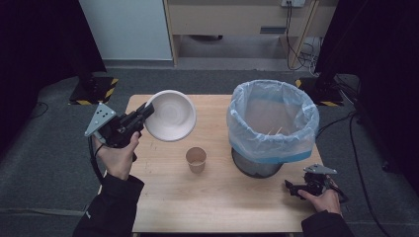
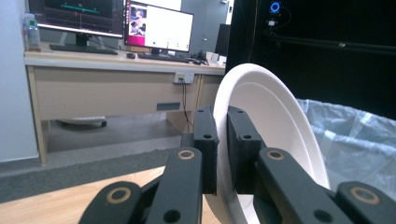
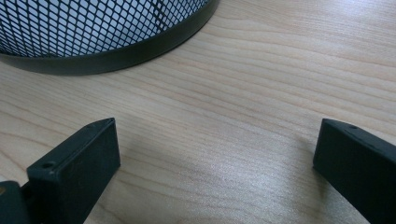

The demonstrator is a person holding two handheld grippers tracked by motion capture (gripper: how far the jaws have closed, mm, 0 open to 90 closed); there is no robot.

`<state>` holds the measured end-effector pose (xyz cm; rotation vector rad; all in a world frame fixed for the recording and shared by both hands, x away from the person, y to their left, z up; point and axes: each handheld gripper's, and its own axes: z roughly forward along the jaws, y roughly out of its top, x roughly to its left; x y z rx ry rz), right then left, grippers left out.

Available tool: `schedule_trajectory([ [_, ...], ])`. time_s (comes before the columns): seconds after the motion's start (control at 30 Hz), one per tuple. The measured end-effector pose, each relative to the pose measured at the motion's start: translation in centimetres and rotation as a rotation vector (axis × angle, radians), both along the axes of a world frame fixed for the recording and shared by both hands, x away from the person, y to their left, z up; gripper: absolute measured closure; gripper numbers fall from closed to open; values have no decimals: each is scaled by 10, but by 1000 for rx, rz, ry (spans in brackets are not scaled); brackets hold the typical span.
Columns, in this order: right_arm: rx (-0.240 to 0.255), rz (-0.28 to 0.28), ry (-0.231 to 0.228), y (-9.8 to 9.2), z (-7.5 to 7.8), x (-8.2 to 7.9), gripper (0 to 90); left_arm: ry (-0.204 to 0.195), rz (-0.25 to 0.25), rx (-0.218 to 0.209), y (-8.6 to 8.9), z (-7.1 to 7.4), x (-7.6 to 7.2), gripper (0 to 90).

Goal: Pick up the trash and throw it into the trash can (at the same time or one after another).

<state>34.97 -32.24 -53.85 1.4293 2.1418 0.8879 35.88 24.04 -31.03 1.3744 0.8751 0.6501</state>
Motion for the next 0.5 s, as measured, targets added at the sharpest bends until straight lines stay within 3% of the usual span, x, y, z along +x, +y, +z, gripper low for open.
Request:
schedule_trajectory([
  [0.5, 0, 0, 0, 0, 0, 0, 8, -46, -16, -14, -17, 21, 6, 832],
])
